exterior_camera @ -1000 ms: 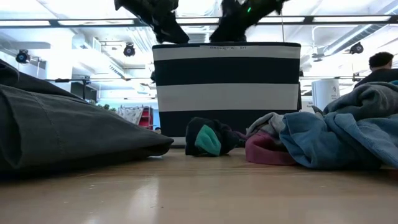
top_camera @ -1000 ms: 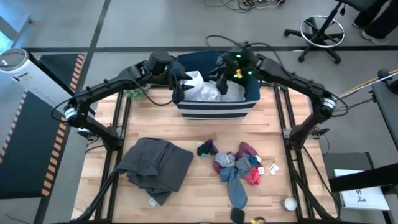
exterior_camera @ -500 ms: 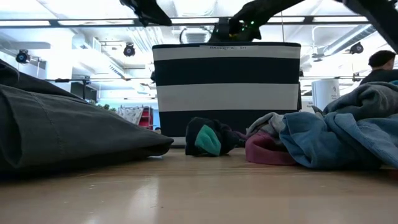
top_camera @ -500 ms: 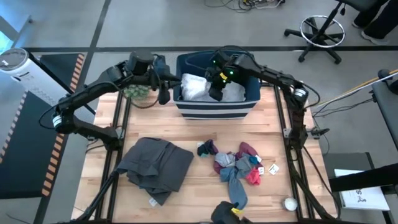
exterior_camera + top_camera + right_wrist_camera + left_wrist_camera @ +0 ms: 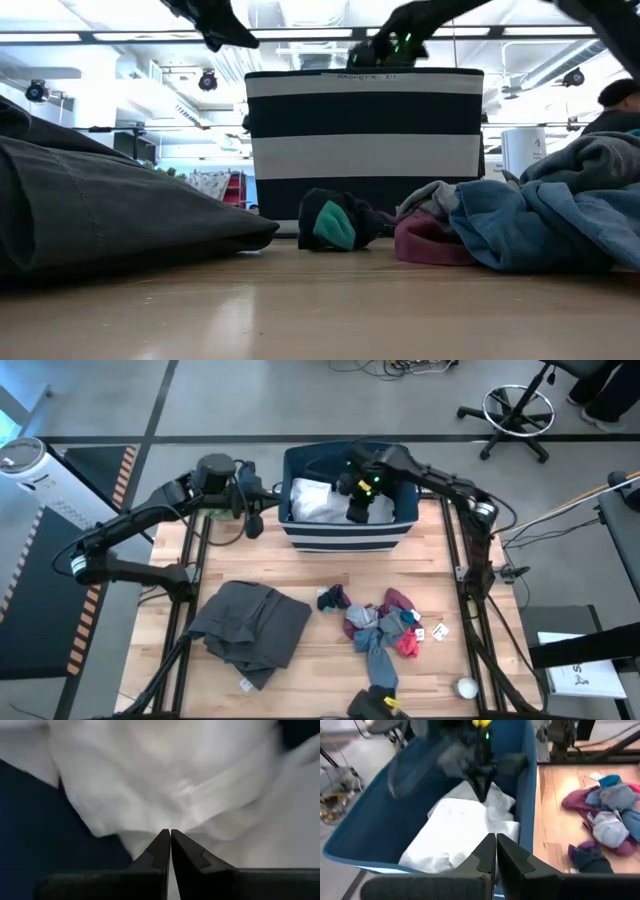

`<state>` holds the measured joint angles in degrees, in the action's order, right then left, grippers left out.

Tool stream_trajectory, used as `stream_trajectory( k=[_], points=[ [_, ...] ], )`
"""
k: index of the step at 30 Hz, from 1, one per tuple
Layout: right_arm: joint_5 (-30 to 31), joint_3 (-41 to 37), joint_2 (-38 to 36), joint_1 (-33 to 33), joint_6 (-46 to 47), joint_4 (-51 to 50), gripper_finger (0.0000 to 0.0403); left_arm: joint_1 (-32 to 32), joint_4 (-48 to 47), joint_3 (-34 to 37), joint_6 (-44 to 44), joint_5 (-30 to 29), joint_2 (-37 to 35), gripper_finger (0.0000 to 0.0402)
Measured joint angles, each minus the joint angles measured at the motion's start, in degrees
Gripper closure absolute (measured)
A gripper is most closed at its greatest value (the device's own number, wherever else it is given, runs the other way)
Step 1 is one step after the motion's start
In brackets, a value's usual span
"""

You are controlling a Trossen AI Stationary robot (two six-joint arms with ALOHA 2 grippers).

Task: Sort clothes
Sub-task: Put the white polo shirt into the blue laundry organizer, then put the blue sock into the blue laundry organizer

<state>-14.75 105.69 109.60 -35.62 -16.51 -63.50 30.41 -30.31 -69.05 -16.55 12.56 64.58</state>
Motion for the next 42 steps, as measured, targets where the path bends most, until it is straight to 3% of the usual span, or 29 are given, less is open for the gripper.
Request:
stream_trajectory(
  k=[5,12,24,29,34,42],
  points=[
    [-1.0,0.0,-6.2,0.1,0.0,7.9,0.0403,0.0,4.0,4.4,0.6,0.0,-3.0,0.0401],
    [-10.8,-0.2,-5.6,0.2,0.9,20.5,0.0403,0.0,5.1,4.3,2.0,0.5,-3.8,0.0401],
    [-10.7,-0.5,8.4,0.1,-2.5,13.6,0.0403,-0.1,9.1,5.2,4.3,3.5,-4.3,0.0402],
    [-9.0,-0.7,10.6,0.5,-3.3,10.7,0.0403,-0.3,12.7,7.9,5.0,3.6,-5.5,0.0402],
    [-3.5,-0.7,6.9,1.0,-4.1,10.6,0.0403,-0.3,15.1,10.4,5.1,3.6,-7.7,0.0402],
    [0.1,-0.7,-7.7,2.0,-3.7,11.4,0.0403,-0.9,18.5,13.9,5.1,3.6,-11.9,0.0401]
  ],
)
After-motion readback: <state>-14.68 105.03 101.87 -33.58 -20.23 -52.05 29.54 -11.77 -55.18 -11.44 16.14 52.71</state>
